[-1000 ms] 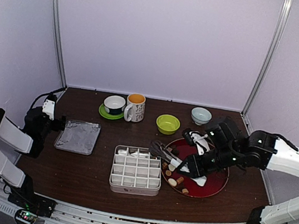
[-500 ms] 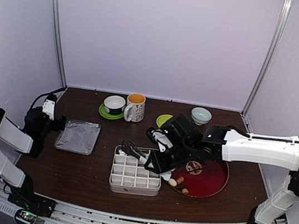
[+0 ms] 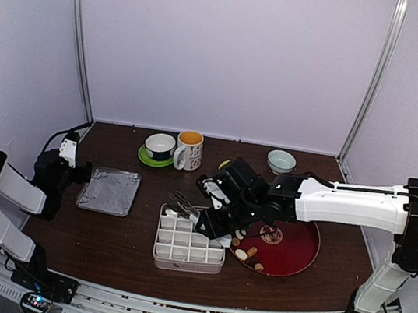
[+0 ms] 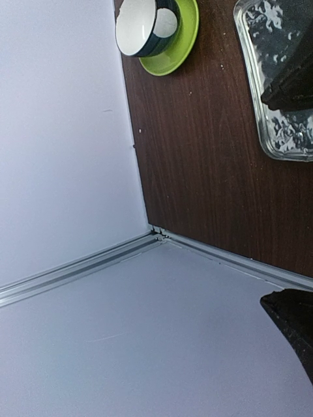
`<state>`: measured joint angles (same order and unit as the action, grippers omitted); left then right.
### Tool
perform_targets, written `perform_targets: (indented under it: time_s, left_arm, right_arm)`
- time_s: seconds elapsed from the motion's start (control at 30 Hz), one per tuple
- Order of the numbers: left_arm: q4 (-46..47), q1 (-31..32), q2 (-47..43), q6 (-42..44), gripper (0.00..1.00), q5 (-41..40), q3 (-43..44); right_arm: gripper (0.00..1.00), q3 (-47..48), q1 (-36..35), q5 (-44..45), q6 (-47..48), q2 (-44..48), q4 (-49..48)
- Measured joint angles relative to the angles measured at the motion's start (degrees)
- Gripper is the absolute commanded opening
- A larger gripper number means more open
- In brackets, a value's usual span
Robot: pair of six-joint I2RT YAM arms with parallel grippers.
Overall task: Pack the chocolate
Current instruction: Place the fake chocolate in the empty pocket of the box.
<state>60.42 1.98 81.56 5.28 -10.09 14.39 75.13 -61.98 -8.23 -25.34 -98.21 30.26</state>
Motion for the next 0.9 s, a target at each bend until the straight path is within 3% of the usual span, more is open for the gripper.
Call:
perform_targets:
  time_s: [0.57, 0.9]
  left_arm:
    - [0.0, 0.0, 0.0, 0.0, 0.98, 0.0, 0.0]
    - [0.0, 0.0, 0.0, 0.0, 0.98, 0.0, 0.0]
  right_arm:
    - [0.38, -0.2, -0.3, 1.3, 0.9, 1.1, 0.2]
    - [0.37, -7.0, -0.3, 1.8, 2.4, 14.8, 3.6]
